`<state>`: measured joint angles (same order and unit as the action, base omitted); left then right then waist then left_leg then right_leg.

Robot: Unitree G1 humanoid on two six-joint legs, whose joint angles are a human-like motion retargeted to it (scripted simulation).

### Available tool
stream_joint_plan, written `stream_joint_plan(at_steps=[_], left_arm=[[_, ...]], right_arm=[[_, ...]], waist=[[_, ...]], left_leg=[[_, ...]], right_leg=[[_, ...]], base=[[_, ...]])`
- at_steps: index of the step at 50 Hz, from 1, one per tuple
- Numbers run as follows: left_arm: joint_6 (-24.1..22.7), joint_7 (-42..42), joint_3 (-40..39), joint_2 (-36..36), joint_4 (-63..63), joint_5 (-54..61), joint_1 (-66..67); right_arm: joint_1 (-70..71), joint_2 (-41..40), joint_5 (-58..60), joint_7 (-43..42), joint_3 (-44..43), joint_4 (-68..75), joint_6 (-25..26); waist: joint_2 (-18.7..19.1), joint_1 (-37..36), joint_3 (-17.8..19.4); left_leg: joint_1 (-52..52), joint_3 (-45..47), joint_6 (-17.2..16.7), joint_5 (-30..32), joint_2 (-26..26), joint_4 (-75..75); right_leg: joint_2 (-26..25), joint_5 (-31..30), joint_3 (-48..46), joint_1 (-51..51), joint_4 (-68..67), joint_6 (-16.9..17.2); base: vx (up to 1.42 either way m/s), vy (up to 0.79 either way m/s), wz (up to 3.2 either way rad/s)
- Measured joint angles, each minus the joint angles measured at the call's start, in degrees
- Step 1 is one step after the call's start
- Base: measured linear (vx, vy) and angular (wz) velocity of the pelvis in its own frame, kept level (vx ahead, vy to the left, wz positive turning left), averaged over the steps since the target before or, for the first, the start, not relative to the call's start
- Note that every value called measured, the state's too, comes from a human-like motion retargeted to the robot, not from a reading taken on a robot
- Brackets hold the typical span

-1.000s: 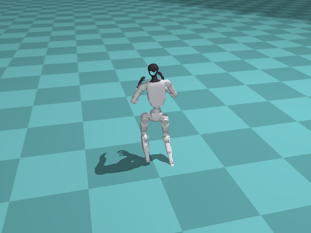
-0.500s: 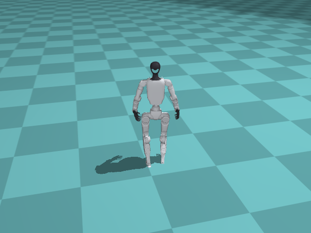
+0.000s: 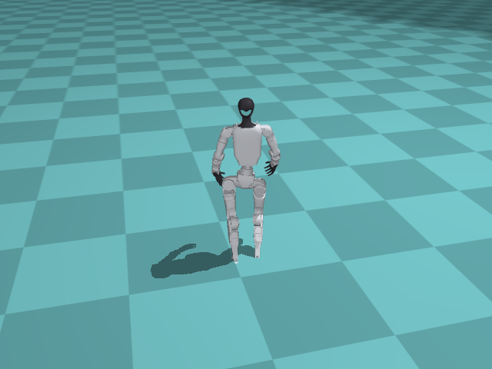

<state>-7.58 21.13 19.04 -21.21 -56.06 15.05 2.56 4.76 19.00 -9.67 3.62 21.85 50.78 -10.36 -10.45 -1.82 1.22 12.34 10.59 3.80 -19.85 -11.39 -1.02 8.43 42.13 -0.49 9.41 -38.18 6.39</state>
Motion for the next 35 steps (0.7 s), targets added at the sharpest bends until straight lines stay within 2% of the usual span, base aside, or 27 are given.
stream_joint_plan(at_steps=[13,15,19,21,24,29,32,35], left_arm=[[2.1,4.4,-0.5,1.4,-2.6,-2.0,0.0],[2.7,7.4,-0.7,0.5,-2.3,-1.8,-0.9],[2.1,10.9,-0.6,-0.2,2.0,-0.9,0.9],[1.1,13.5,-0.9,-2.1,7.8,0.3,1.8],[2.2,20.3,-3.6,-10.3,28.4,5.6,7.2],[-1.5,26.2,-8.3,-20.6,54.4,14.3,10.3],[-2.3,26.6,-11.3,-25.5,67.2,19.7,9.6],[-3.2,23.1,-13.6,-26.8,76.2,24.5,4.3]], right_arm=[[-0.5,-0.7,3.7,2.4,0.2,0.3,1.4],[-0.1,-0.3,3.6,3.9,-0.5,-0.6,1.6],[-1.5,1.4,3.1,5.0,0.0,-5.7,-0.2],[-1.8,3.5,2.3,5.9,-0.3,-12.2,-2.1],[-5.8,10.1,-1.6,9.1,-3.4,-32.8,-3.1],[-6.0,19.4,-6.6,12.2,-6.5,-57.7,-9.1],[-4.7,23.2,-8.7,11.7,-8.9,-69.1,-10.6],[0.3,23.0,-9.5,7.5,-10.7,-76.8,-11.2]], waist=[[-1.7,-0.1,2.5],[1.1,0.1,-0.2],[0.4,-0.2,1.5],[0.0,-0.4,2.0],[1.4,-0.9,-0.2],[0.4,-1.9,0.0],[-0.4,-2.3,-1.5],[-1.3,-2.3,-3.9]], left_leg=[[3.1,0.2,0.5,1.0,-2.8,-0.4],[-0.2,-0.3,0.9,-1.4,0.4,0.4],[1.8,0.5,0.3,0.3,-0.5,-0.2],[2.3,0.7,0.4,0.4,-1.0,-0.3],[-0.4,0.6,0.8,-1.3,1.0,0.3],[0.6,1.6,0.3,-0.8,0.3,0.0],[1.7,2.2,0.2,-0.2,-0.4,-0.1],[2.9,2.7,0.6,0.0,-1.3,-0.2]], right_leg=[[2.6,1.9,2.0,-0.1,-4.9,0.9],[-1.1,-0.7,0.1,-1.7,4.2,0.3],[-0.1,0.1,1.3,-1.1,-0.1,0.4],[0.4,0.8,1.8,-0.8,-1.5,0.7],[-2.1,-1.7,1.2,-1.2,5.0,0.9],[-1.7,-1.0,2.6,-0.1,1.6,1.8],[-1.1,-0.5,3.5,0.4,-0.9,2.1],[-0.4,0.5,4.5,0.7,-3.4,2.3]], base=[[0.01,0.0,0.0],[0.16,0.03,0.1],[-0.04,-0.02,-0.19],[0.02,0.0,-0.2],[0.08,0.03,-0.04],[-0.02,-0.01,-0.25],[-0.04,-0.01,-0.28],[-0.03,0.0,-0.31]])
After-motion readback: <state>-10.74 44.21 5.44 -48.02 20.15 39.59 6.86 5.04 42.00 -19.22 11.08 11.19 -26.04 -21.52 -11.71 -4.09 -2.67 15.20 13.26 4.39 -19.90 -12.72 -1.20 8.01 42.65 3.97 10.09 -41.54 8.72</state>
